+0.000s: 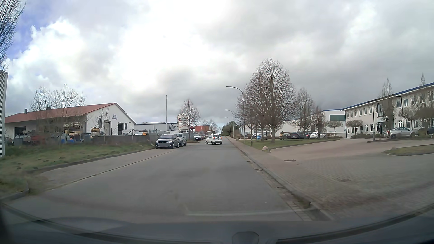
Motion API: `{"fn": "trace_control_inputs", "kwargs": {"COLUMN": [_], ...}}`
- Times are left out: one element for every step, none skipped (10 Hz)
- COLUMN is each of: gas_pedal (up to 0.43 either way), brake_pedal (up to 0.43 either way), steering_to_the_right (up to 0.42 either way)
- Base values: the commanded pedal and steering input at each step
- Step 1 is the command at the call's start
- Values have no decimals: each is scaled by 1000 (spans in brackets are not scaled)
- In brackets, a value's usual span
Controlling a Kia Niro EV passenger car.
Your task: Follow the waypoints while adhering to traffic rules and regulations
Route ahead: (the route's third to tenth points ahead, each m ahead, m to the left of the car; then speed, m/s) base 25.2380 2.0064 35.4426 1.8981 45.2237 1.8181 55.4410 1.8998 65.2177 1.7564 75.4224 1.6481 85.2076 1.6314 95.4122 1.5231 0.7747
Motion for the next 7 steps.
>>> {"fn": "trace_control_inputs", "kwargs": {"gas_pedal": [0,0,0,0,0,0,0], "brake_pedal": [0,0,0,0,0,0,0], "steering_to_the_right": [-24,-23,-23,-23,-23,-23,-23]}}
